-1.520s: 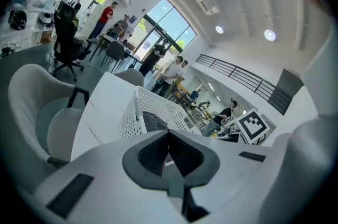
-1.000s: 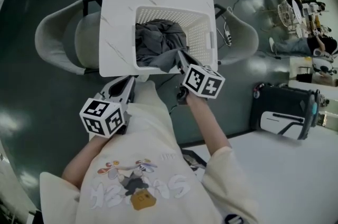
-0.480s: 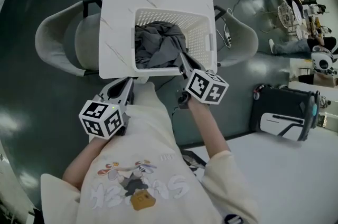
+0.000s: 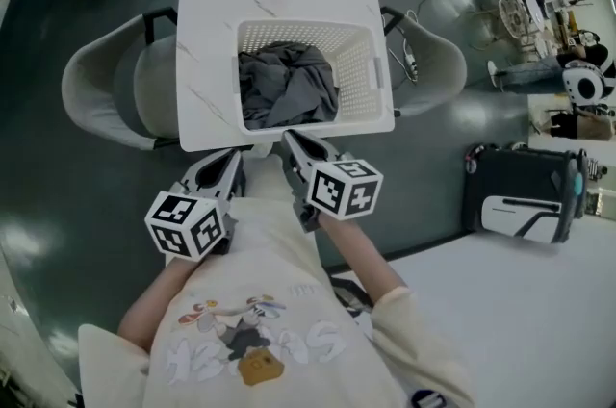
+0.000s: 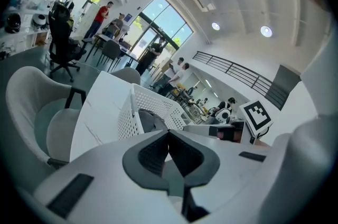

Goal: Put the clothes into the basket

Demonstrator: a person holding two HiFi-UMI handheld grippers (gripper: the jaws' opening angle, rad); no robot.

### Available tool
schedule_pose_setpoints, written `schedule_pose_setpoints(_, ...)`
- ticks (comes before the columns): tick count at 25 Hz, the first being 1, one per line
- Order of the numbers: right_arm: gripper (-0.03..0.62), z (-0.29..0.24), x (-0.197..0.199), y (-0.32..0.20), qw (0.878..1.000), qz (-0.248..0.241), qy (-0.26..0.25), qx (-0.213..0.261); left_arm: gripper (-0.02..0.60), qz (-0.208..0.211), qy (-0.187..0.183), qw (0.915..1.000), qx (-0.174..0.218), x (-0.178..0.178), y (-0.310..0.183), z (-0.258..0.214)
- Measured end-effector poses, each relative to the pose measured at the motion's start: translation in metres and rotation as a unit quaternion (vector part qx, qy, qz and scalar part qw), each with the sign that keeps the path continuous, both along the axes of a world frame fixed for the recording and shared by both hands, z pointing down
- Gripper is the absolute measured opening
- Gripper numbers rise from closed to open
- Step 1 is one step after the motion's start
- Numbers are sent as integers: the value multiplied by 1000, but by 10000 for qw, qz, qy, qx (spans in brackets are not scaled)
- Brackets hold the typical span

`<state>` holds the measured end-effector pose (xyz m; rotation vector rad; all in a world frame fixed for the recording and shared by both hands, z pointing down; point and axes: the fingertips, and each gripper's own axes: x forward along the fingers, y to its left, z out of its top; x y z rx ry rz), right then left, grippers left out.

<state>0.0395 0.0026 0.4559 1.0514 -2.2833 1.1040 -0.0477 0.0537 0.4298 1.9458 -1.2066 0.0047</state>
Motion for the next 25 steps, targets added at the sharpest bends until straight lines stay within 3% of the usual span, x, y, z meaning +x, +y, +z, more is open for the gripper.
schedule_pose_setpoints(13, 20, 13, -9, 26, 9994, -46, -199, -290, 11, 20, 4, 9999, -155, 1, 10, 10)
schedule_pose_setpoints(20, 21, 14, 6, 26, 9988, -99, -364, -300, 10, -82, -135, 9999, -55, 14, -4, 4)
schedule_pose_setpoints(25, 20, 3, 38, 20, 9988, 55, -431, -215, 11, -67, -272, 9996, -52, 42, -9, -6)
